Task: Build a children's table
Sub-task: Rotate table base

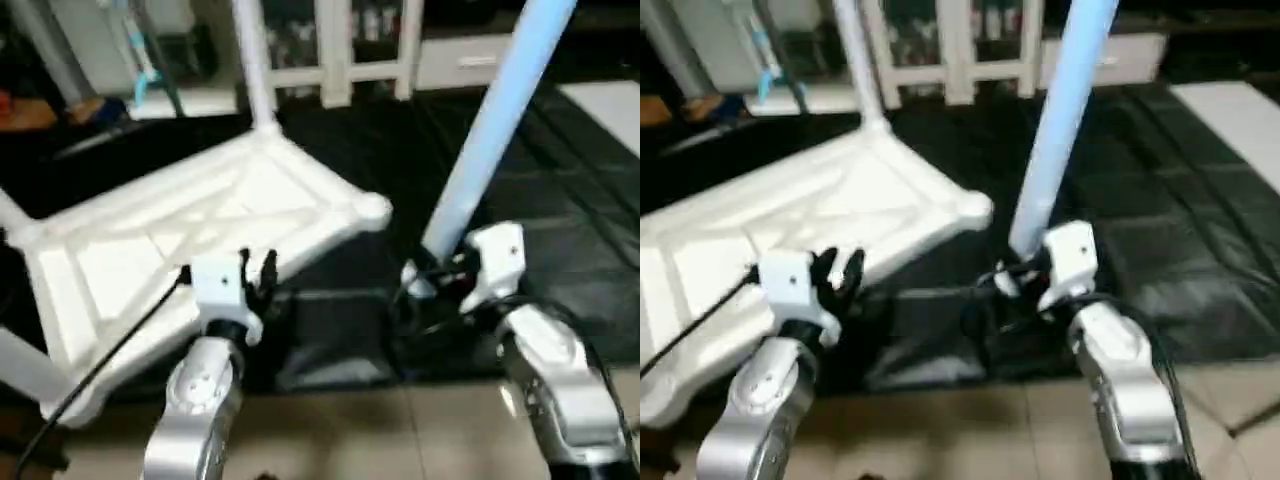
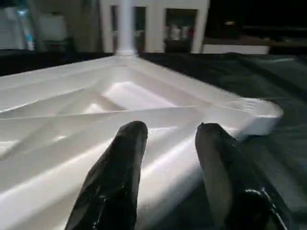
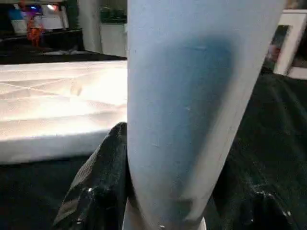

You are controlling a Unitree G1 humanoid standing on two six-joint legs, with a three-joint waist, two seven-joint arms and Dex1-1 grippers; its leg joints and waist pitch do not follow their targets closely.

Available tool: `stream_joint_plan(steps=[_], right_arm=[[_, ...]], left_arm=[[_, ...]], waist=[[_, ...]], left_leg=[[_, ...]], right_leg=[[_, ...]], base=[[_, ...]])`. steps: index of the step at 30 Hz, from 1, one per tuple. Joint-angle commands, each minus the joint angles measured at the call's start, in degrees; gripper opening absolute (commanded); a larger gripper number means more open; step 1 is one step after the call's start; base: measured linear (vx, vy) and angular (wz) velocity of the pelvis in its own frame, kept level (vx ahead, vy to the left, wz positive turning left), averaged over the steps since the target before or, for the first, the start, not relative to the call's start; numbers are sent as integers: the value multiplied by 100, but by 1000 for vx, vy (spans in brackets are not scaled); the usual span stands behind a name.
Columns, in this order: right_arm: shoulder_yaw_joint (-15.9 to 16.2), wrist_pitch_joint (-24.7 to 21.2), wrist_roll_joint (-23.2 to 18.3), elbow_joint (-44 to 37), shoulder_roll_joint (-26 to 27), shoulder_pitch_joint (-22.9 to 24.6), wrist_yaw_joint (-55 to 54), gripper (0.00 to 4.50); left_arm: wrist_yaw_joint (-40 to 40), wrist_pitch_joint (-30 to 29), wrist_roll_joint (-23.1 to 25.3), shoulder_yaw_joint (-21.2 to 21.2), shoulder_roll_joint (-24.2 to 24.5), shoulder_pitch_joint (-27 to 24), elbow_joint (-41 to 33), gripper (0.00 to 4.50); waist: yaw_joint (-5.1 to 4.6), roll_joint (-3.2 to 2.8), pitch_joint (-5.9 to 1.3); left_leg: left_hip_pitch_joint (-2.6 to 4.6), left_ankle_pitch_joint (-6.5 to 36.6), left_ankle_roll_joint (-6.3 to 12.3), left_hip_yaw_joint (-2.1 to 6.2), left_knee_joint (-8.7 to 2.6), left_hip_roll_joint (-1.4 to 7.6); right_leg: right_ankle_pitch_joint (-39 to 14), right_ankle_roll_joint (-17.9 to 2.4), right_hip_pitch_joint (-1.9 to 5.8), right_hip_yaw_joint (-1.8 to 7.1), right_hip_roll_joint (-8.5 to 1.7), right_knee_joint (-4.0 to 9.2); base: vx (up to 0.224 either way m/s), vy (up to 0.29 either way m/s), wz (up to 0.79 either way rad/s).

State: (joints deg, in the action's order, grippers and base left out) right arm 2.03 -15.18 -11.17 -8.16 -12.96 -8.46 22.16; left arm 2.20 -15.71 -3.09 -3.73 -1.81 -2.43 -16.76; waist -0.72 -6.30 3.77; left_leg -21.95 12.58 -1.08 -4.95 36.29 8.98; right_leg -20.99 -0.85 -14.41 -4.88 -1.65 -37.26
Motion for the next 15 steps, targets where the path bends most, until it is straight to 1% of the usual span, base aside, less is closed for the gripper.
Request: stream_joint_plan(steps=[1, 2, 3, 4, 5, 6, 7, 8, 9, 10, 11, 12, 13, 14, 15], right_arm=[[-7, -6, 19, -57, -110, -17, 90, 187], [-7, 21, 20, -27, -126, -29, 129, 187], [-23, 38, 3, 1, -147, -48, 164, 187], [-45, 49, -17, 22, -165, -72, 192, 187], [-72, 49, -38, 35, -181, -98, 210, 187], [-96, 42, -52, 53, -196, -137, 221, 187], [-106, 44, -58, 73, -198, -164, 223, 187], [-114, 47, -65, 98, -199, -195, 224, 187], [-110, 85, -43, 153, -209, -214, 224, 187], [-105, 106, -33, 180, -216, -219, 225, 187], [-130, 162, -61, 185, -288, -232, 309, 187], [-130, 162, -61, 185, -288, -232, 309, 187], [-185, 188, -120, 209, -361, -250, 398, 187], [-185, 188, -120, 209, -361, -250, 398, 187], [-198, 212, -120, 271, -407, -274, 441, 187]], left_arm=[[-29, 47, 5, -45, -34, -42, -2, 200], [-54, 65, 19, -29, -58, -57, 21, 200], [-82, 63, 25, -35, -75, -60, 21, 200], [-93, 61, 18, -52, -94, -55, -10, 200], [-89, 44, 2, -74, -110, -53, -51, 200], [-68, 2, 5, -104, -94, -45, -89, 200], [-14, 58, -20, -117, -81, -50, -88, 200], [53, 132, -50, -130, -64, -56, -80, 200], [147, 102, -84, -152, -18, -80, -20, 200], [190, 83, -100, -162, 1, -93, 12, 200], [601, -28, -112, -361, 268, -69, 69, 200], [601, -28, -112, -361, 268, -69, 69, 200], [1244, -226, -473, -500, 497, 24, 13, 217], [1244, -226, -473, -500, 497, 24, 13, 228], [1495, -445, -595, -525, 632, 131, 55, 234]], waist=[[-357, -5, -464], [-387, 56, -496], [-384, 179, -440], [-380, 224, -419], [-301, 410, -345], [-140, 920, -338], [20, 841, -413], [-1, 818, -394], [49, 702, -329], [21, 735, -312], [44, 625, -344], [143, 345, -438], [-36, 390, -348], [52, 229, -481], [84, 239, -545]], left_leg=[[1050, 33, 2919, 966, -525, 1018], [1057, -462, 3171, 989, -491, 1026], [969, -928, 3340, 876, -522, 923], [887, -976, 3302, 796, -574, 851], [622, -393, 2844, 471, -588, 499], [18, 1127, 1901, -97, -145, -350], [-147, 1189, 1635, -175, 500, -595], [-406, 536, 1152, 17, 739, -458], [-437, -66, 755, 94, 616, -404], [-401, -367, 617, 92, 501, -360], [-324, -1122, 477, 77, 62, -225], [-128, -1790, 538, 126, -266, 15], [-156, -1495, 1039, 285, -386, 412], [1, -1610, 1071, 372, -319, 542], [209, -1712, 1231, 399, -256, 643]], right_leg=[[-390, 200, -905, 161, -220, -519], [-251, 449, -1023, 214, -290, -603], [89, 767, -1143, 311, -363, -652], [289, 828, -1159, 348, -387, -667], [919, 534, -999, 502, -455, -250], [223, 672, -328, 969, -575, 620], [-530, 621, -63, 1251, -897, 792], [-799, 281, 153, 1283, -1076, 703], [388, -26, 102, 1159, -995, 625], [1050, -179, 37, 1046, -922, 590], [2162, -430, -55, 711, -661, 450], [2763, -435, -189, 498, -526, 316], [2755, -382, -337, 461, -509, 177], [2616, -506, -353, 424, -527, 66], [2251, -707, -537, 466, -575, 76]], base=[[202, 49, -3], [195, 7, -4], [155, -15, -15], [155, -15, -15], [130, -35, -14], [131, -91, 0], [131, -91, 0], [141, -102, -5], [131, -37, -10], [131, -37, -10], [110, -14, -6], [110, 54, -12], [110, 54, -12], [98, 85, -4], [46, 68, 3]])
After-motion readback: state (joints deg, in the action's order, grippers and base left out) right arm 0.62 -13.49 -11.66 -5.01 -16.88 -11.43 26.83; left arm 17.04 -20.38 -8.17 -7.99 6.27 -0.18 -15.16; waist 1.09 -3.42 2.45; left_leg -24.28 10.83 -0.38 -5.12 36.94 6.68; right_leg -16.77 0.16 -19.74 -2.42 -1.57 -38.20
